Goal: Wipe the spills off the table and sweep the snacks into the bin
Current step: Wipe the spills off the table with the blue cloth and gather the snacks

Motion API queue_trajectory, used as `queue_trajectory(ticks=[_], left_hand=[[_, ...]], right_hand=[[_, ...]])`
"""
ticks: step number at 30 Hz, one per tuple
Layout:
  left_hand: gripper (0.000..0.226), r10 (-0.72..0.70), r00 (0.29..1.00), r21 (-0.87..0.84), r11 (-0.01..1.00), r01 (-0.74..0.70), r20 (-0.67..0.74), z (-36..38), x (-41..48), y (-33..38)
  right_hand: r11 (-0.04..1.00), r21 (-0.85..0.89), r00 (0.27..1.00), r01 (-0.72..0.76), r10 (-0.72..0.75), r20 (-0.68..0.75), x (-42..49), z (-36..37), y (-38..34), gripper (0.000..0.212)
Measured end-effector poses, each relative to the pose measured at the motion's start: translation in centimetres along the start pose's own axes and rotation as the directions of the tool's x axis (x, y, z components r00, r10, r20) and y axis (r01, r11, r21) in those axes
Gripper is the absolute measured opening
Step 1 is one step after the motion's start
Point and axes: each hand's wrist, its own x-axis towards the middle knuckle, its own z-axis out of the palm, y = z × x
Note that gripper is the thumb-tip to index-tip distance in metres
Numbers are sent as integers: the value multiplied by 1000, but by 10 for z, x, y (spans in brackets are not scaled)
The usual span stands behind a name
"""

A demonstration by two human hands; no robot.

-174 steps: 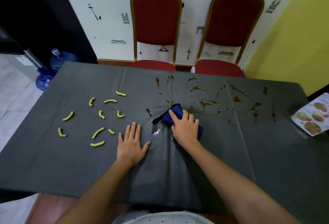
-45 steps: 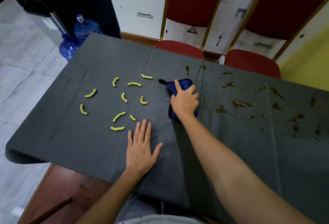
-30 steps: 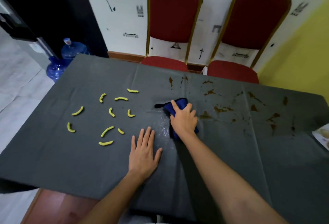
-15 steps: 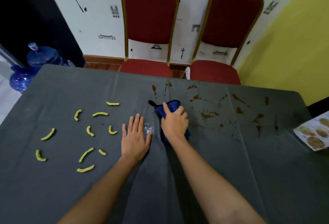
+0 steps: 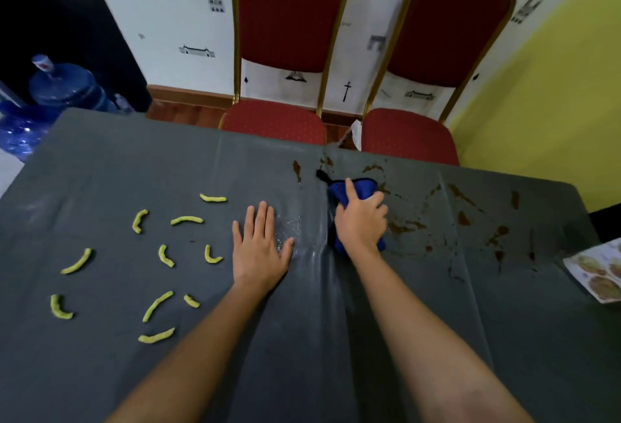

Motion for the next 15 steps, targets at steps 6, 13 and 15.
queue_trajectory(ticks=[6, 13, 15], left_hand=[[75, 2, 1000, 32, 999, -2, -3, 1, 0, 0], [74, -2, 1000, 41, 999, 3, -20, 0, -1, 1], [74, 0, 1000, 23, 1000, 1, -21, 0, -1, 1]], right_hand=[[897, -67, 899, 437, -438, 0, 3, 1, -54, 59], [939, -32, 939, 343, -342, 25, 50, -5, -56, 56], [970, -20, 970, 242, -242, 32, 59, -6, -42, 57]])
